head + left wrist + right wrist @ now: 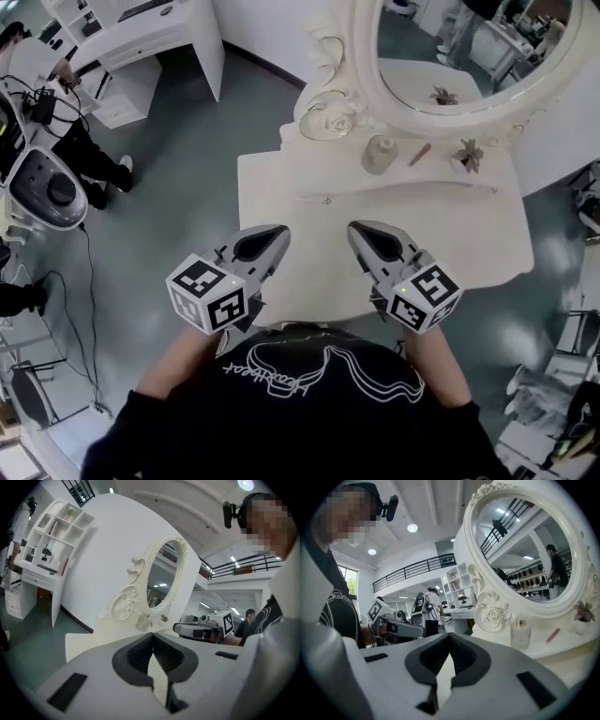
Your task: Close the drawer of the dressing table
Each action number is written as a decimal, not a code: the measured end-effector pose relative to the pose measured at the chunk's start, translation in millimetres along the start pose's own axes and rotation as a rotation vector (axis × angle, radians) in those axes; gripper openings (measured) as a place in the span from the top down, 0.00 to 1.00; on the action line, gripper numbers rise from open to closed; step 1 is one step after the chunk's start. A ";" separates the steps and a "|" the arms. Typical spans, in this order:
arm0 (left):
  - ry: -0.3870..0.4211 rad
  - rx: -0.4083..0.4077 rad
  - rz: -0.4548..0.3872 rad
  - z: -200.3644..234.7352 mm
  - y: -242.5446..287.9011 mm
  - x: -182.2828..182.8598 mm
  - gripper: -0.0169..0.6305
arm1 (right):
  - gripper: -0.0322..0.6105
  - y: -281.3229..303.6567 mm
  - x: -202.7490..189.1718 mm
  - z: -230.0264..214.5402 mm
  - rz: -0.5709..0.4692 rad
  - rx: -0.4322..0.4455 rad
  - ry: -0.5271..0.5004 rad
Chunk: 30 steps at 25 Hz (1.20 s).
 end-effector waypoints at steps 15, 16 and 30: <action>0.064 -0.100 -0.100 -66.2 -4.9 39.9 0.97 | 0.95 -37.7 45.0 22.2 -0.154 0.146 0.002; 0.063 -0.099 -0.097 -67.6 -4.4 38.7 0.97 | 0.95 -38.1 44.6 22.6 -0.155 0.149 0.004; 0.080 -0.060 -0.089 -81.1 -0.9 29.7 0.97 | 0.95 -50.2 39.9 19.4 -0.140 0.152 0.028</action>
Point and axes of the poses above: the fingertips, and each gripper's own axes: y forward along the fingers, z to its left, x out of its top, the point moved 10 cm from there along -y, backward along the fingers, and after that the axes turned 11 degrees about -z, right-handed, at the moved point
